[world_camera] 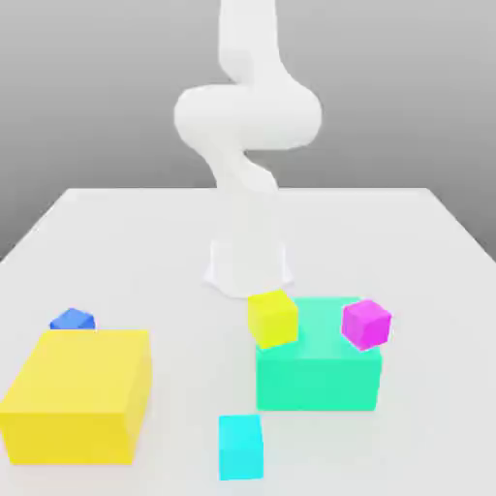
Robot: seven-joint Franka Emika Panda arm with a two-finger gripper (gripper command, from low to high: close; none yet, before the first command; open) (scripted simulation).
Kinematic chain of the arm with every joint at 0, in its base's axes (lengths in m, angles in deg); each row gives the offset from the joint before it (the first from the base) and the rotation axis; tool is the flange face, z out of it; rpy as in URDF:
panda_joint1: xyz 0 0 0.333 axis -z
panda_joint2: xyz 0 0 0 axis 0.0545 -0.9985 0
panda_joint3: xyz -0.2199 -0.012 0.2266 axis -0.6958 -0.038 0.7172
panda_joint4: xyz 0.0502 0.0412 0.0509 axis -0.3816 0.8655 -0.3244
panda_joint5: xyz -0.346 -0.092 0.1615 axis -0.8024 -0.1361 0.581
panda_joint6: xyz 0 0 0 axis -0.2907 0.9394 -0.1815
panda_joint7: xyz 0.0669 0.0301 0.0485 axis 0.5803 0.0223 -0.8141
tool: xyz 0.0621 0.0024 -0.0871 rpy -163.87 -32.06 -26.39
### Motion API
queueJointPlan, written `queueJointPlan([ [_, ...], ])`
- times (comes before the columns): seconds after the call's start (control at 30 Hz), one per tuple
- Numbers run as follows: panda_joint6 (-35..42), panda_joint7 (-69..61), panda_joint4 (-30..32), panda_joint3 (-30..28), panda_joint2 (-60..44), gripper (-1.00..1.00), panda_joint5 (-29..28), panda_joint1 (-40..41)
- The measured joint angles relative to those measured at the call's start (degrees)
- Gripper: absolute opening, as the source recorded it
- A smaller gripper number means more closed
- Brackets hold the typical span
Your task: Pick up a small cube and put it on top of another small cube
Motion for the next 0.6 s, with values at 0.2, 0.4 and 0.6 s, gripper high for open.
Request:
queueJointPlan([
  [0.2,-6.03,-1.46,3.81,-0.82,-12.82,0.0,0.36,-0.6],
  [0.4,-11.9,-2.97,7.52,-1.37,-25.29,0.0,0.82,-0.93],
  [0.6,-17.76,-4.37,11.23,-1.59,-37.75,0.0,1.13,-0.93],
])
